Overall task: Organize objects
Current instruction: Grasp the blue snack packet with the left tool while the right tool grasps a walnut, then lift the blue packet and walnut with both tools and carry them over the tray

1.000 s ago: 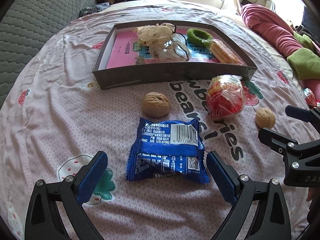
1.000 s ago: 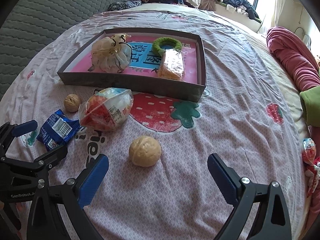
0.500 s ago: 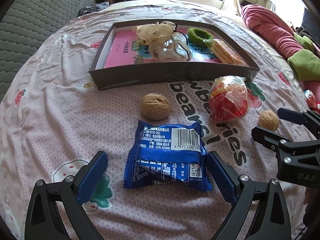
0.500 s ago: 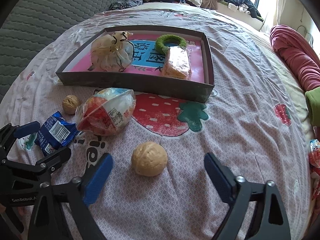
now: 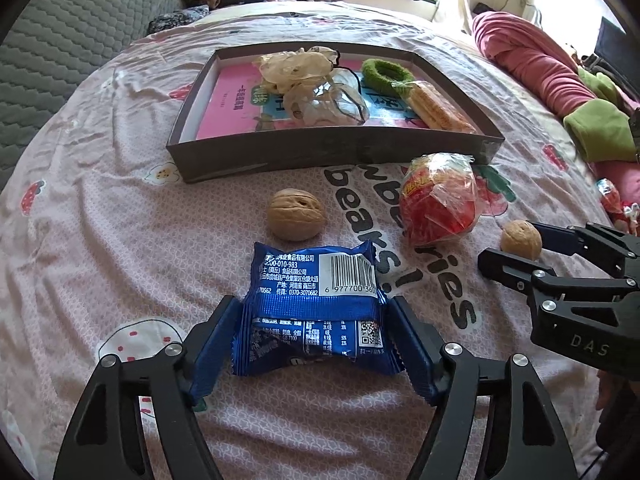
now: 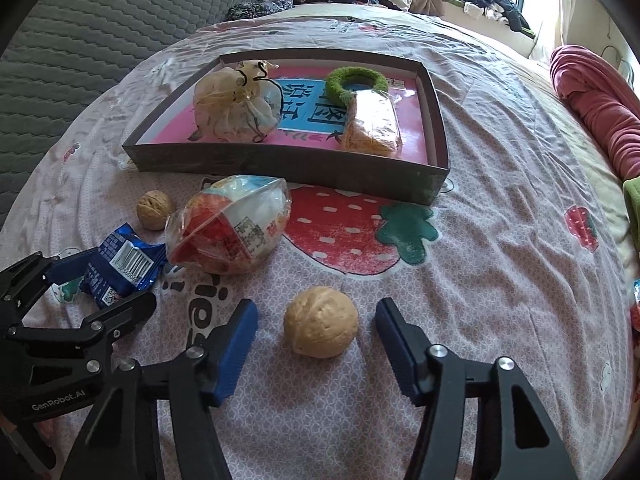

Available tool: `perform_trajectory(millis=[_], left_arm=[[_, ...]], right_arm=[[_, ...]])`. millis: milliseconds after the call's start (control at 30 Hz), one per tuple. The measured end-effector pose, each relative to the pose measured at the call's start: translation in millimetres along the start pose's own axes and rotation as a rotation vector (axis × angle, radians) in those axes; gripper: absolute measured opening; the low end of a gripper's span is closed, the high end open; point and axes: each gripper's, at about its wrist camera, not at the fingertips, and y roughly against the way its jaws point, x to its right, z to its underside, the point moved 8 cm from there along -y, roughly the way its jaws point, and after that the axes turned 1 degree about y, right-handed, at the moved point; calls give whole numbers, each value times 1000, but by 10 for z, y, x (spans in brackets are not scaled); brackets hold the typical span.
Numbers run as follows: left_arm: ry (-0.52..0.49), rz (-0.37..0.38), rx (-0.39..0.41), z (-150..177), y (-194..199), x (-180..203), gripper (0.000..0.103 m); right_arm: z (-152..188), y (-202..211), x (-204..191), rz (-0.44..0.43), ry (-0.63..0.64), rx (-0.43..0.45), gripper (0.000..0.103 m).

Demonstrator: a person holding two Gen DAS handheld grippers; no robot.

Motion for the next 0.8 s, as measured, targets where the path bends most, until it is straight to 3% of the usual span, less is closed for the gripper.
perform_trajectory(millis=[200,400,800], left_arm=[[29,18,0,5,26,-37,63],[64,44,5,4,50,-88,59],[56,27,12,78,150,-128,58]], right_arm=[[-6,10,2,-15,-14,1,47],[11,51,-4,-22,-8,5,35],[112,178,-53,-50,-9,21,35]])
